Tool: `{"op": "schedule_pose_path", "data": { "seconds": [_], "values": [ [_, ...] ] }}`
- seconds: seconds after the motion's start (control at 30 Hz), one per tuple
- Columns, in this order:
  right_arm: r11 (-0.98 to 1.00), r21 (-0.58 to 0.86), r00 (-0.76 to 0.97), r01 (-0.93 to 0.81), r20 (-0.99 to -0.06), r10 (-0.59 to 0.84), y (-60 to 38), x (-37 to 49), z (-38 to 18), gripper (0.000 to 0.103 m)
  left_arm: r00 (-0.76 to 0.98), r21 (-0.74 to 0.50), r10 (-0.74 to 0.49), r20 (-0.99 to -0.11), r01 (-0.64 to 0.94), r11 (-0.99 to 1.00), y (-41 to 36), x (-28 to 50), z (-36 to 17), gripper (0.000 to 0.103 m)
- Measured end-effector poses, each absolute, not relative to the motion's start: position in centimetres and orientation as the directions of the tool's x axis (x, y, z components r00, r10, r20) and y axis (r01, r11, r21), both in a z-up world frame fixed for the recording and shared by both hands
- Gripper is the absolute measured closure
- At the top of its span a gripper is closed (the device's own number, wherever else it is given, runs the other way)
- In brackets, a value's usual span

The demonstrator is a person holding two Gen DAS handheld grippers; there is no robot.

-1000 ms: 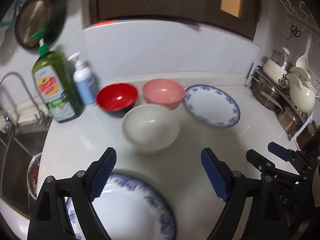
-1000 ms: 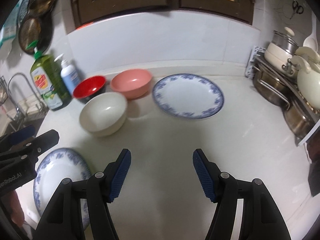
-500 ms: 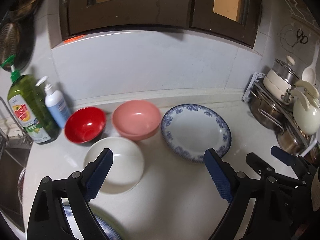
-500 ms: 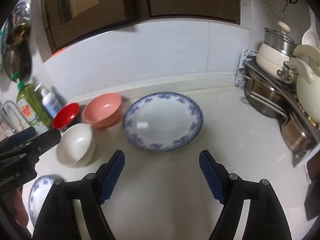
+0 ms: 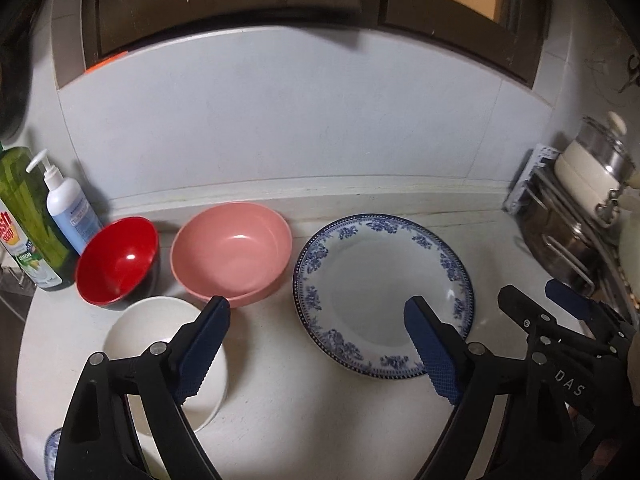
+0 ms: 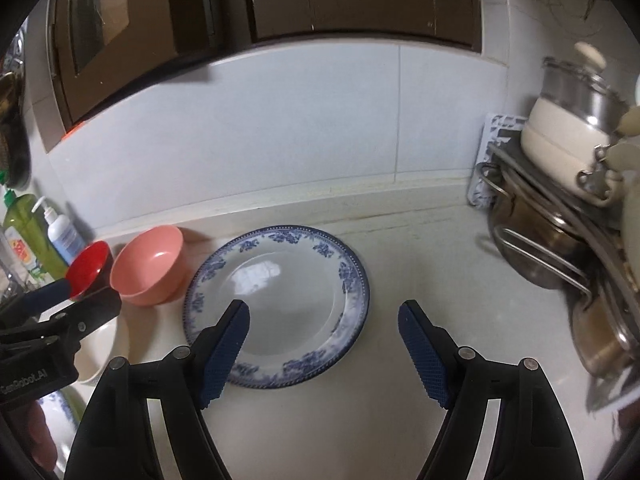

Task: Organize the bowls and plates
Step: 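Move both tools to the second blue-patterned plate by the pots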

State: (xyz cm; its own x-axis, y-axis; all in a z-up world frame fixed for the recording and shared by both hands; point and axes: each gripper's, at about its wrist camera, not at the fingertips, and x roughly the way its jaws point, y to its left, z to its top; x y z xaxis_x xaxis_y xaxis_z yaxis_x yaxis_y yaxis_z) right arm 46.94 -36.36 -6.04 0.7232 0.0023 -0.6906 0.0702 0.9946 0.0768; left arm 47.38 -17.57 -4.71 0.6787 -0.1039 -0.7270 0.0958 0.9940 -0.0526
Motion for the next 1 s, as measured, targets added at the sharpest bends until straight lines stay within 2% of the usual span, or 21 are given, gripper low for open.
{"op": "schedule_pose_path", "data": {
  "seconds": [0.27, 0.53, 0.73, 1.0],
  "values": [
    [0.993, 0.096, 0.694, 0.065, -0.719, 0.025, -38.1, 50.2, -9.7, 0.026, 0.641, -0.078, -0.1, -0.761, 0.063, 0.995, -18.8, 49.8, -8.8, 0.025],
    [0.99, 0.116, 0.658, 0.08, -0.753, 0.035, -39.5, 52.7, -12.7, 0.026, 0.643, -0.038, -0.051, -0.765, 0.034, 0.999, -20.1, 52.1, -11.1, 0.036],
    [0.988, 0.128, 0.631, 0.092, -0.775, 0.042, -40.1, 54.5, -14.3, 0.028, 0.631, -0.026, -0.026, -0.775, 0.01, 1.0, -20.3, 53.5, -12.6, 0.039],
    [0.989, 0.126, 0.617, 0.08, -0.785, 0.05, -40.3, 56.1, -15.3, 0.037, 0.615, -0.022, -0.009, -0.789, -0.013, 1.0, -20.4, 54.8, -13.8, 0.043]
  ]
}}
